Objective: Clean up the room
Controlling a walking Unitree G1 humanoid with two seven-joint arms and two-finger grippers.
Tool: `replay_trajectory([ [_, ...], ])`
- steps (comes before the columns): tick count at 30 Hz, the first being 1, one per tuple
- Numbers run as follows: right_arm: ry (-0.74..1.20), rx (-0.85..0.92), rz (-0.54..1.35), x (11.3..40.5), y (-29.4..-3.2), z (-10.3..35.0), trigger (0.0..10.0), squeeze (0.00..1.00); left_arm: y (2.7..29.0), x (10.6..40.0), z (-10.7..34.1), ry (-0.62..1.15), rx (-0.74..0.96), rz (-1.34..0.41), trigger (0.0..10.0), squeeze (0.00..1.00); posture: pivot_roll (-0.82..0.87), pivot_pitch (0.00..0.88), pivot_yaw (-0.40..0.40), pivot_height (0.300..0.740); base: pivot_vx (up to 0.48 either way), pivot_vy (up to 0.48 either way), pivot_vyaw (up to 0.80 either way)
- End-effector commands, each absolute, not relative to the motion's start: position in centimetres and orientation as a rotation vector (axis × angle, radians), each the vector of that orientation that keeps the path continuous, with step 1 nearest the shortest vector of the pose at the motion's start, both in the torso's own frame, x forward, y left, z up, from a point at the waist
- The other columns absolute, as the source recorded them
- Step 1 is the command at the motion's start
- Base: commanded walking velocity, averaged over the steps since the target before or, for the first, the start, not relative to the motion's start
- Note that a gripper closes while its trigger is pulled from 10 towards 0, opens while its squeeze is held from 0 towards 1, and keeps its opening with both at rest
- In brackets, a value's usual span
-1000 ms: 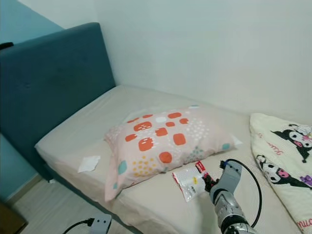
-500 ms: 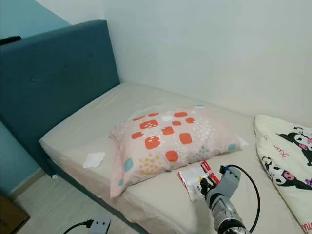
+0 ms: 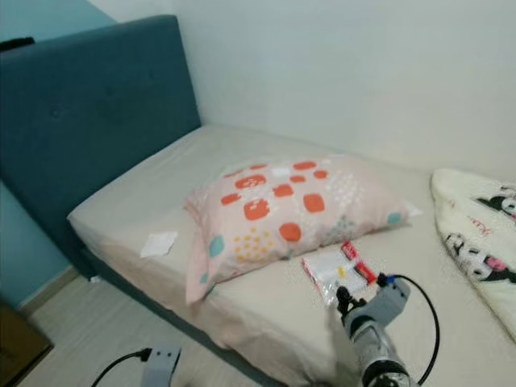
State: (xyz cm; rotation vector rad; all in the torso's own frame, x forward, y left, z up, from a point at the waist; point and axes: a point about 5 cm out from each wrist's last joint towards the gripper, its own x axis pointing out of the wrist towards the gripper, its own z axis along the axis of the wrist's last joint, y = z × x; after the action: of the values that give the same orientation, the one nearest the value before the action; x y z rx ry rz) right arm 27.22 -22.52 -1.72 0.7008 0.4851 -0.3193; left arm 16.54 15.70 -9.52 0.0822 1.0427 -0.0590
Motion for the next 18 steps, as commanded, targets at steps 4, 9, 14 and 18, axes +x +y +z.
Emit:
replay_trajectory([
  [4, 0.412, 0.762, -0.335, 28.3, -22.8, -0.6, 10.0, 0.00, 16.3, 13.5, -10.7, 1.152, 0.111, -0.073, 10.0, 0.00, 0.04, 0.017, 0.018, 0.615, 0.000, 0.000, 0.00],
  [9, 0.333, 0.814, -0.360, 28.7, -23.5, 0.0, 10.0, 0.07, 16.9, 12.6, -10.9, 1.172, 0.141, -0.083, 10.0, 0.00, 0.09, 0.089, 0.054, 0.615, 0.000, 0.000, 0.00],
  [14, 0.274, 0.854, -0.384, 28.7, -24.4, 0.5, 10.0, 1.00, 17.5, 11.7, -11.1, 1.185, 0.151, -0.082, 10.0, 0.00, 0.12, 0.148, 0.077, 0.615, 0.000, 0.000, 0.00],
  [18, 0.250, 0.890, -0.432, 28.7, -25.1, 0.7, 10.0, 1.00, 18.1, 10.5, -11.4, 1.196, 0.155, -0.075, 10.0, 0.00, 0.15, 0.206, 0.099, 0.615, 0.000, 0.000, 0.00],
])
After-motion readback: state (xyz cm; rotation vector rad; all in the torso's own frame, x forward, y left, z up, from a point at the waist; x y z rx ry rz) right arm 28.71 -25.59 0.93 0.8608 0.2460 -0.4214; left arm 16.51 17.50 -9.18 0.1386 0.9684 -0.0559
